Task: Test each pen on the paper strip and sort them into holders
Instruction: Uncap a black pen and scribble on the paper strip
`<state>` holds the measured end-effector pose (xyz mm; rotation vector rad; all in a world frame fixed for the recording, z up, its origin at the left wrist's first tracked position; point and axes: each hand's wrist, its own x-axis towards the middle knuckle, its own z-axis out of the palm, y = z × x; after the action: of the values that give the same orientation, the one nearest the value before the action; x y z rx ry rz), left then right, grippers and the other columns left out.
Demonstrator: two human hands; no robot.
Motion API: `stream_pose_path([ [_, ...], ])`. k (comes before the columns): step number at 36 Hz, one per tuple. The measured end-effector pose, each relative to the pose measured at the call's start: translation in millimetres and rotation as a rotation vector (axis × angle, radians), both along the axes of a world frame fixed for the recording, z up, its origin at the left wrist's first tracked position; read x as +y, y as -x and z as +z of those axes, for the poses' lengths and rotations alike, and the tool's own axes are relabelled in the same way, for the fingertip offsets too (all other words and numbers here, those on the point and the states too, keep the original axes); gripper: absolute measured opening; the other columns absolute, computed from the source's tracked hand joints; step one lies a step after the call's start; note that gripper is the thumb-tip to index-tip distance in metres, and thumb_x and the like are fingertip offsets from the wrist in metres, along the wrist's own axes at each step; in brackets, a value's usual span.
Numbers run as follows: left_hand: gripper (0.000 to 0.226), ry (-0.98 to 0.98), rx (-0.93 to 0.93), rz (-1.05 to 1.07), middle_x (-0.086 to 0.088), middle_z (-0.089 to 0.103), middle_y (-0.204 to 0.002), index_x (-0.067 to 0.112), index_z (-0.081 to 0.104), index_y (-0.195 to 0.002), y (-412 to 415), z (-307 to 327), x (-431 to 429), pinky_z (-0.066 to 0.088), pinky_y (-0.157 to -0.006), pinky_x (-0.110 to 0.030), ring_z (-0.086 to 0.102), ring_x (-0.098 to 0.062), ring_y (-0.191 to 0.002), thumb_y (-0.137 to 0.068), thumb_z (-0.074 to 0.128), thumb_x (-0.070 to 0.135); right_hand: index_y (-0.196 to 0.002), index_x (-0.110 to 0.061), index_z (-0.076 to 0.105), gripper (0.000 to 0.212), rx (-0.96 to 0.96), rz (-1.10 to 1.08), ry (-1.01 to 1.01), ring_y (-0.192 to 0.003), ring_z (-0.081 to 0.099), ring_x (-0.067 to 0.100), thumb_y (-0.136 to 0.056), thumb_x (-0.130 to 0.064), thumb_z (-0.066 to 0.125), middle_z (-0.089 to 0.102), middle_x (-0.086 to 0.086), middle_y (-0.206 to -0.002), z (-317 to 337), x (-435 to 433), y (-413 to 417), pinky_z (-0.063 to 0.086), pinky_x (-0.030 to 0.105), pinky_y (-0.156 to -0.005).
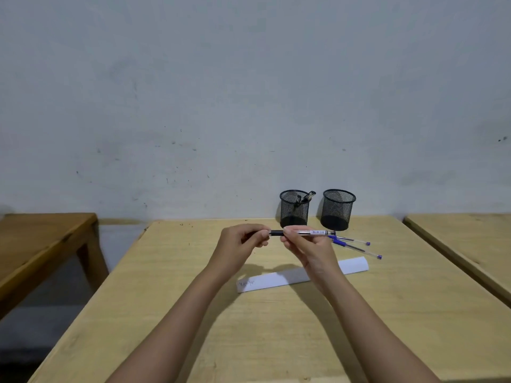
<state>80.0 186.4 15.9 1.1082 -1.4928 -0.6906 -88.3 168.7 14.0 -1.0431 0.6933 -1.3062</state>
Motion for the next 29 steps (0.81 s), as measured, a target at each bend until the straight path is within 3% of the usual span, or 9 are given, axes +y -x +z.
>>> stream_pose_path([
  [7,0.015,-0.077,-0.131,-0.085,0.007,0.068,-0.068,0.015,0.075,-0.089,-14.2,9.7,8.6,0.051,-0.07,-0.017,0.063,-0.005,-0.064,-0.09,0.06,0.012,-0.083,0.006,0.065,0.004,0.067,0.024,0.104,-0.062,0.068,0.015,-0.079,0.004,0.064,0.068,0.008,-0.064,3.4,-7.3,0.6,0.054,0.016,-0.062],
  [10,0.016,-0.097,-0.113,-0.089,0.006,0.069,-0.068,0.016,0.075,-0.087,-16.7,14.1,9.7,0.051,-0.069,-0.016,0.062,-0.006,-0.064,-0.09,0.059,0.013,-0.08,0.004,0.066,0.004,0.097,0.02,0.155,-0.063,0.067,0.016,-0.076,0.003,0.066,0.067,0.01,-0.064,6.1,-9.1,-2.0,0.054,0.018,-0.062],
  [14,0.021,-0.125,-0.058,-0.093,-0.002,0.068,-0.072,-0.001,0.073,-0.09,-20.2,14.3,11.2,0.05,-0.068,-0.016,0.061,-0.005,-0.063,-0.091,0.057,0.013,-0.077,0.0,0.069,0.011,0.157,0.04,0.225,-0.064,0.067,0.018,-0.069,-0.008,0.071,0.069,0.009,-0.064,11.8,-13.7,-5.5,0.054,0.021,-0.063],
  [17,0.022,-0.134,-0.027,-0.084,-0.001,0.067,-0.071,-0.003,0.072,-0.094,-27.4,14.5,12.5,0.051,-0.067,-0.016,0.061,-0.005,-0.063,-0.092,0.056,0.011,-0.073,-0.004,0.068,0.009,0.203,-0.003,0.291,-0.06,0.065,0.012,-0.069,-0.008,0.074,0.069,0.003,-0.059,14.1,-16.6,-6.8,0.052,0.018,-0.061],
  [20,0.018,-0.139,0.122,0.105,0.005,0.067,-0.067,0.007,0.072,-0.092,-72.7,6.8,16.1,0.051,-0.065,-0.014,0.06,-0.004,-0.06,-0.091,0.056,0.013,-0.07,-0.007,0.063,0.013,0.07,-0.262,0.289,-0.053,0.06,-0.002,-0.077,0.004,0.064,0.066,-0.007,-0.052,21.9,-26.3,28.3,0.047,0.008,-0.058],
  [23,0.017,-0.152,0.142,0.242,0.001,0.068,-0.068,0.012,0.072,-0.084,-116.4,-7.1,18.6,0.053,-0.065,-0.012,0.061,-0.004,-0.058,-0.091,0.057,0.013,-0.058,-0.015,0.071,0.008,-0.204,-0.276,0.196,-0.054,0.062,0.003,-0.053,-0.019,0.075,0.065,-0.006,-0.054,27.5,-33.4,66.9,0.05,0.01,-0.061],
  [29,0.012,-0.191,-0.039,0.238,-0.002,0.07,-0.076,0.018,0.072,-0.078,-83.1,-38.5,-8.3,0.052,-0.07,-0.018,0.064,-0.005,-0.067,-0.085,0.066,0.01,-0.078,-0.002,0.061,0.037,-0.146,-0.205,0.109,-0.059,0.065,0.007,-0.05,-0.02,0.078,0.067,-0.003,-0.06,3.5,-37.4,36.0,0.053,0.013,-0.064],
])
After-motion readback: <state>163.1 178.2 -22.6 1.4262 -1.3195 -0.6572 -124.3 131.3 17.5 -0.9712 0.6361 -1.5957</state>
